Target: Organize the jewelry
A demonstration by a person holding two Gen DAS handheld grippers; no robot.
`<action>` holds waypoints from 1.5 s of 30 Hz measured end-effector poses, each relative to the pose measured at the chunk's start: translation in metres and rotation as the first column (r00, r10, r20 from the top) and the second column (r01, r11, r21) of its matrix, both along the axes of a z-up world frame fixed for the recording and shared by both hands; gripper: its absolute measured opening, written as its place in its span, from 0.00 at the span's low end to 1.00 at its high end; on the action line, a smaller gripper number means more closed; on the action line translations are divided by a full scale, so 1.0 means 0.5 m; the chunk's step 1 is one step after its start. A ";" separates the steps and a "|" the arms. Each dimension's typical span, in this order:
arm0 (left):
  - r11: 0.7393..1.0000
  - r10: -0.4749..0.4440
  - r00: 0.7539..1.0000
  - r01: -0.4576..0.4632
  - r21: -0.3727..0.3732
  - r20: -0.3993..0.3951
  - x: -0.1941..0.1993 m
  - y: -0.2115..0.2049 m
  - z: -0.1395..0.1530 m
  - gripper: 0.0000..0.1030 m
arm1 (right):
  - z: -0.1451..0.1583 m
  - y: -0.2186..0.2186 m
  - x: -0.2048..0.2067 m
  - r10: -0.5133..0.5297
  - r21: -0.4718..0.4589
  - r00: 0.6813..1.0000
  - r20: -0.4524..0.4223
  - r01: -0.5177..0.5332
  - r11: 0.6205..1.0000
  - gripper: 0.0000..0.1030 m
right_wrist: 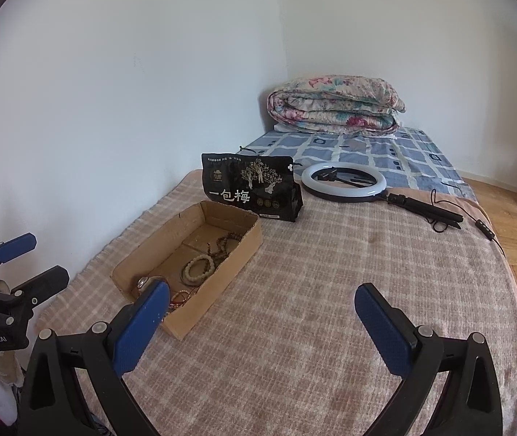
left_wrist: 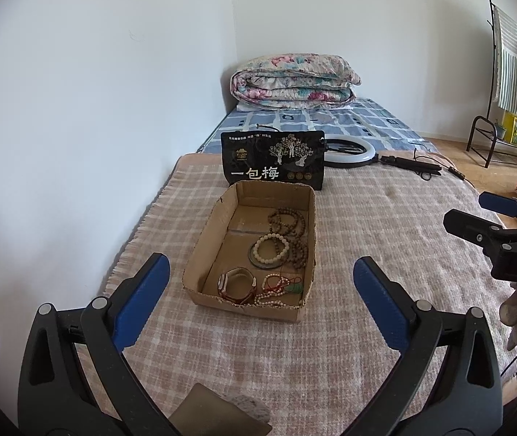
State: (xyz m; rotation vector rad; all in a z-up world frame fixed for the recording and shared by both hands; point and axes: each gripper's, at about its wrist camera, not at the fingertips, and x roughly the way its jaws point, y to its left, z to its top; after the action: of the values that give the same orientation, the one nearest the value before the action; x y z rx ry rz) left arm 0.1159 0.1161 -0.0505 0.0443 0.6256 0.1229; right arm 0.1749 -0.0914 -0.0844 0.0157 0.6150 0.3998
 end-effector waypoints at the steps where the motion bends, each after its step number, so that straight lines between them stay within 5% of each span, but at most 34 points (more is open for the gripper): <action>1: 1.000 0.001 1.000 -0.001 0.002 -0.001 0.000 0.000 -0.001 1.00 | 0.001 0.000 0.000 0.000 0.003 1.000 0.001 0.000 1.000 1.00; 45: 1.000 0.020 1.000 -0.020 0.020 0.007 0.013 0.019 -0.004 1.00 | -0.019 0.015 0.005 0.019 0.000 0.999 -0.038 -0.019 1.000 1.00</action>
State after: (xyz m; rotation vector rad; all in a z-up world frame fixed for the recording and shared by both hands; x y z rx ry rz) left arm 0.1222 0.1253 -0.0523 0.0569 0.6181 0.1483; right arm 0.1771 -0.0837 -0.0937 0.0173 0.6532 0.4188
